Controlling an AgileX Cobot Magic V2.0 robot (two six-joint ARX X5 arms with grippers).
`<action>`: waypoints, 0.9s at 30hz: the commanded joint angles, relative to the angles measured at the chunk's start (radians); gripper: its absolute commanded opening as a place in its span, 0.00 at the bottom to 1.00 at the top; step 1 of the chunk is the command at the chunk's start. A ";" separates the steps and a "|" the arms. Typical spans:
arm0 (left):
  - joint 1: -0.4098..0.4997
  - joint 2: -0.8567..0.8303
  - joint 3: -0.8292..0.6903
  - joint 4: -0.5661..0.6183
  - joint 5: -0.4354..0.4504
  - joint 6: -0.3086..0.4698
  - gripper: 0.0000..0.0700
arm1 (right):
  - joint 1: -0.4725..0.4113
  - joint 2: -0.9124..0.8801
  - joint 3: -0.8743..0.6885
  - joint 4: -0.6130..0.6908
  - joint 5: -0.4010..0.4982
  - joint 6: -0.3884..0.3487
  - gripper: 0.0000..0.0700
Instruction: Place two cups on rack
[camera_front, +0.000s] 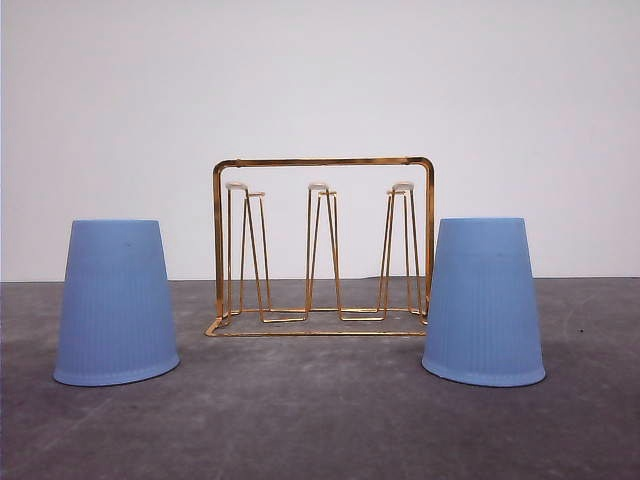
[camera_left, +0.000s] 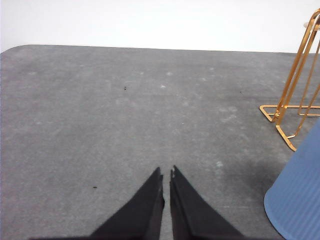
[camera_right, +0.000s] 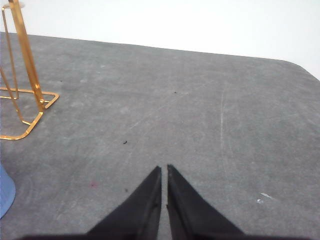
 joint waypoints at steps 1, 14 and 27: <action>0.003 0.000 -0.015 -0.006 -0.003 -0.007 0.00 | 0.000 -0.001 -0.002 0.013 0.003 0.003 0.03; 0.003 0.000 -0.015 -0.006 -0.003 -0.007 0.00 | 0.000 -0.001 -0.002 0.013 0.003 0.003 0.03; 0.003 0.000 -0.015 -0.006 -0.003 -0.008 0.00 | 0.000 -0.001 -0.002 0.013 0.003 0.003 0.03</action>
